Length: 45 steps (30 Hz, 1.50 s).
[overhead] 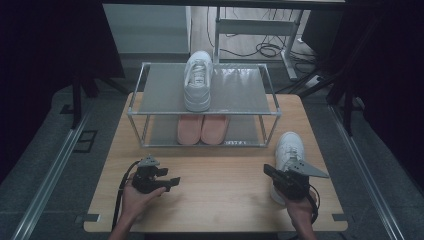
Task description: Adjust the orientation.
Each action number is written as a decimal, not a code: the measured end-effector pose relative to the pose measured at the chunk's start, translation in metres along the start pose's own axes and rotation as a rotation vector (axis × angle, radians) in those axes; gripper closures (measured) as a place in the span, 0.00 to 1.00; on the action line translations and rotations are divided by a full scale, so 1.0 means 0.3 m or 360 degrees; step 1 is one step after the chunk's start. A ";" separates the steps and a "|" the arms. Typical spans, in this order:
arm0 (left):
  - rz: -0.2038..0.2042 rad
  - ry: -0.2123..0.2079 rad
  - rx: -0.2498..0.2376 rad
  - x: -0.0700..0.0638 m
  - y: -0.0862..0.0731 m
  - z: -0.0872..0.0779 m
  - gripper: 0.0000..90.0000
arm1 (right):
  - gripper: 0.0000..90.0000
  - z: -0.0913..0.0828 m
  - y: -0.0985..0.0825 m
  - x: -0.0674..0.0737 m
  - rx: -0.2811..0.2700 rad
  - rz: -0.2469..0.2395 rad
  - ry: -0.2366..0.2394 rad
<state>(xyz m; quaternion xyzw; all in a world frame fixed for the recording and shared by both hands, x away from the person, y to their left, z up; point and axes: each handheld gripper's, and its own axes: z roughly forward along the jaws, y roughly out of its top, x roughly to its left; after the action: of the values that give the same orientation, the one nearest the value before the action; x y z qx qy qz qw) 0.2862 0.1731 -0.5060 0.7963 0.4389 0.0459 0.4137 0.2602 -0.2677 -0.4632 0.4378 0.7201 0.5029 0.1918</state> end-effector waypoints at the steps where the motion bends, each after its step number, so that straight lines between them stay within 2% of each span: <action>1: 0.0000 0.0002 0.0000 0.000 0.000 0.000 0.37 | 0.99 -0.001 -0.002 0.001 0.0004 -0.0003 -0.0005; 8: -0.0003 0.0006 0.0010 0.003 -0.002 0.005 0.37 | 0.99 -0.009 -0.022 0.010 0.0039 -0.0050 -0.0038; 17: -0.0003 0.0004 0.0008 0.003 -0.002 0.004 0.37 | 0.99 -0.046 -0.084 0.031 0.0102 -0.0089 -0.0100; 30: -0.0001 0.0010 0.0018 0.003 -0.003 0.008 0.37 | 1.00 -0.059 -0.139 0.024 0.0188 -0.0115 -0.0203; 35: -0.0007 0.0009 0.0011 0.006 -0.003 0.004 0.37 | 1.00 -0.073 -0.153 0.030 0.0187 -0.0148 -0.0242; 45: -0.0009 0.0002 0.0020 0.006 -0.004 0.008 0.37 | 1.00 -0.114 -0.166 0.004 0.0179 -0.0118 -0.0274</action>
<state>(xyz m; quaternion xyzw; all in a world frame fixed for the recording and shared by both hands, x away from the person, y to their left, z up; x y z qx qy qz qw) 0.2876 0.1732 -0.5089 0.7977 0.4416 0.0424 0.4086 0.2132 -0.2913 -0.4930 0.4626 0.7438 0.4147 0.2466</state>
